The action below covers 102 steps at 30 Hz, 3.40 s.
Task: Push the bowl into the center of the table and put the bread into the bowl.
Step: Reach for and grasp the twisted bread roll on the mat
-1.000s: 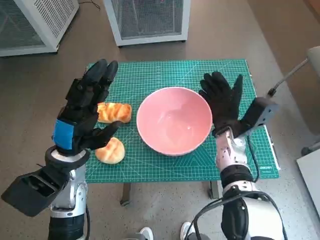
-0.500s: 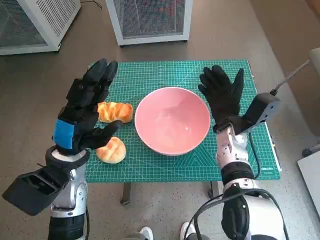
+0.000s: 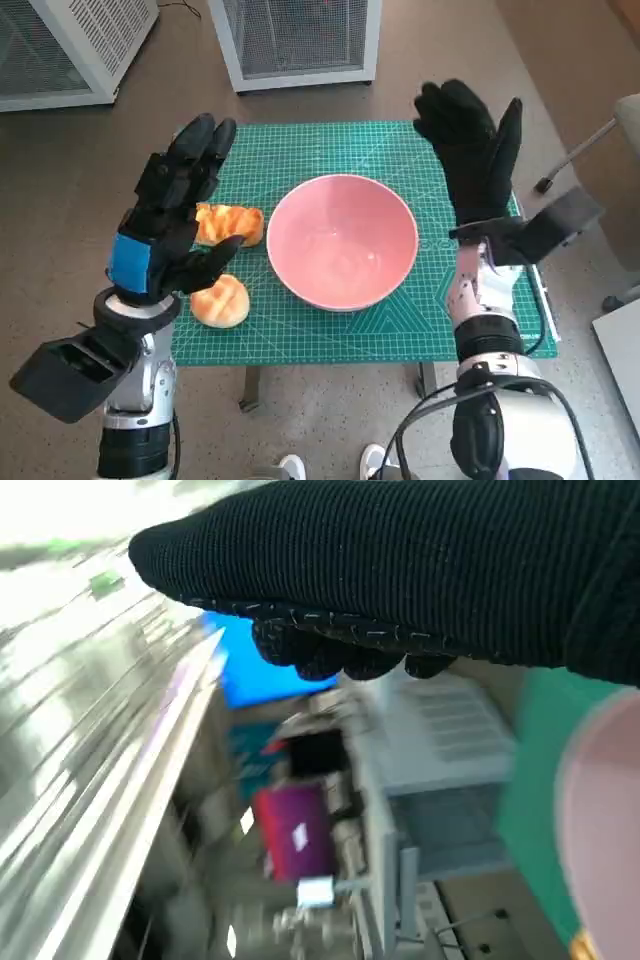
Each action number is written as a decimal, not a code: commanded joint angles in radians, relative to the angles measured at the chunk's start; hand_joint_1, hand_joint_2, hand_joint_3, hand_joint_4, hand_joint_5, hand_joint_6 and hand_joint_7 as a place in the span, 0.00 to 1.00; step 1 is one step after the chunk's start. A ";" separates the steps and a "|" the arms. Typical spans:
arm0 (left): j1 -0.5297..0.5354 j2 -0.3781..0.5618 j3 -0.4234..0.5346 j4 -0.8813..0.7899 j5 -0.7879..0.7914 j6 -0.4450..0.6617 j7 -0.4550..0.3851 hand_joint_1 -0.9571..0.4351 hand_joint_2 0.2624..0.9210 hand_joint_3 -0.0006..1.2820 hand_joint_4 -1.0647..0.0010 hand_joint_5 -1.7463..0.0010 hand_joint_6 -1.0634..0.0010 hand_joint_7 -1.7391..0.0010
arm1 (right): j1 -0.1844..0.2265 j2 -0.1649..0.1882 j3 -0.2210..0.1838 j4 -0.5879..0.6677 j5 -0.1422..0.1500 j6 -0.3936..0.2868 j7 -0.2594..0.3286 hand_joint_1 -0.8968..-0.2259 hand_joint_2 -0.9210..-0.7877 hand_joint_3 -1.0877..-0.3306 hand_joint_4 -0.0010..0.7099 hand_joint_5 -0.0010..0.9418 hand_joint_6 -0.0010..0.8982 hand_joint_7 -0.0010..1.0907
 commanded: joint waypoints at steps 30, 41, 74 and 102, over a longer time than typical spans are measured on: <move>-0.104 0.399 -0.016 -0.116 0.453 0.376 -0.013 0.47 0.76 0.00 0.90 0.99 0.83 0.94 | 0.328 0.026 0.164 -0.674 0.259 0.111 0.271 0.52 0.00 0.79 0.52 0.00 0.10 0.64; -0.202 0.493 -0.156 -0.120 0.564 0.726 -0.214 0.60 0.70 0.00 0.93 1.00 0.82 0.95 | 0.347 0.016 0.176 -0.722 0.246 0.126 0.248 0.53 0.00 0.79 0.52 0.00 0.08 0.64; -0.561 0.344 -0.559 0.555 0.885 0.860 -0.217 0.65 0.70 0.00 0.94 1.00 0.80 0.99 | 0.378 -0.015 0.186 -0.749 0.234 0.126 0.201 0.54 0.00 0.77 0.52 0.00 0.07 0.65; -0.665 0.197 -0.681 1.184 0.944 0.503 0.214 0.72 0.87 0.04 0.37 0.90 0.45 0.94 | 0.397 -0.021 0.187 -0.766 0.229 0.131 0.161 0.54 0.00 0.76 0.52 0.00 0.07 0.62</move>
